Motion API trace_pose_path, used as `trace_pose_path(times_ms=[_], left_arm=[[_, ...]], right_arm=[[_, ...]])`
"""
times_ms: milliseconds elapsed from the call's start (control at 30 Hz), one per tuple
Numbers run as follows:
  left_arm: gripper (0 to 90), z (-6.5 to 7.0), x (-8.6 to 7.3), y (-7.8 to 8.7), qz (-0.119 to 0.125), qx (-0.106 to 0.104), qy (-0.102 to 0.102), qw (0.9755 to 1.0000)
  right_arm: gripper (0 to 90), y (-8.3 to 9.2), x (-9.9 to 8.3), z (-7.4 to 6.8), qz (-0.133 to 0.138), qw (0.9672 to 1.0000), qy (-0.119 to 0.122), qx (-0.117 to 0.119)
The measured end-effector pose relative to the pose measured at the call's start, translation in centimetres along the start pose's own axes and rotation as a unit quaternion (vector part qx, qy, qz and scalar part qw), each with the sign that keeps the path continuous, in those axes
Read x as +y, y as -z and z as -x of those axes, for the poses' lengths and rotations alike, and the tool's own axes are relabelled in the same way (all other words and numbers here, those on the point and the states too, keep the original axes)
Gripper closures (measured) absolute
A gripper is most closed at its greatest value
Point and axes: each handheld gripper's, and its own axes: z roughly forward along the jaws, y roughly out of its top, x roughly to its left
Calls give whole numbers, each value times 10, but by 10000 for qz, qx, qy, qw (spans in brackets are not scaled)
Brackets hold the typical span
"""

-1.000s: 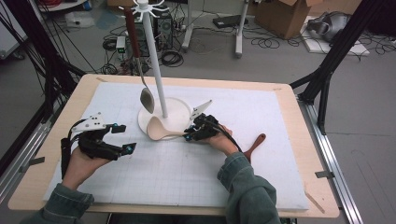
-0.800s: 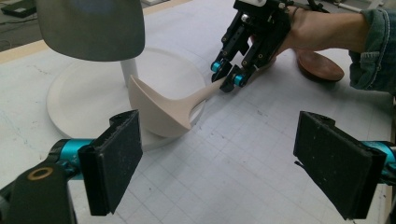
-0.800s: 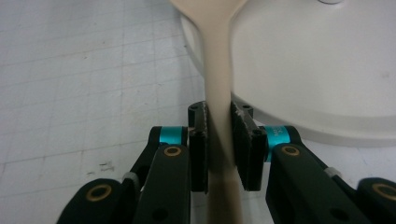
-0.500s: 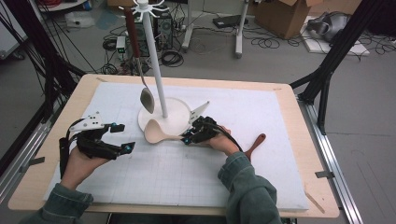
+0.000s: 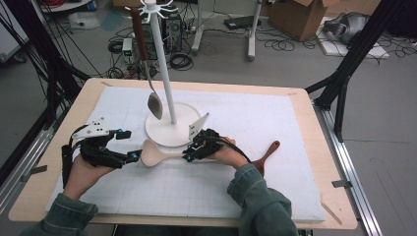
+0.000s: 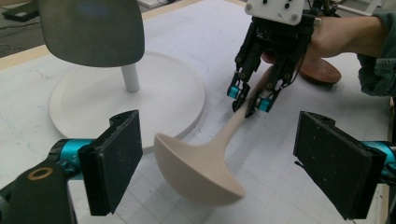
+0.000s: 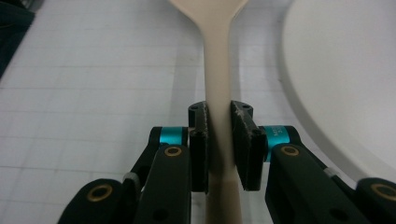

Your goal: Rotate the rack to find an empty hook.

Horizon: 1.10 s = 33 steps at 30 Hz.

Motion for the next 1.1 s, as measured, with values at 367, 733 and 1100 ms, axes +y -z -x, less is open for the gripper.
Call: trace_pose_path(times_ms=[367,733,1100], left_arm=[[160,2,1,-2,-14,-33,-33,10000],[161,4,3,-5,-21,-96,-60,9999],[161,3,3,-5,-11,-131,-84,9999]], right_arm=[[782,-15,10,-21,-102,9995,225,213],[780,-27,9,-29,-154,9995,126,256],[726,-23,6,-29,66,9998,-92,149]])
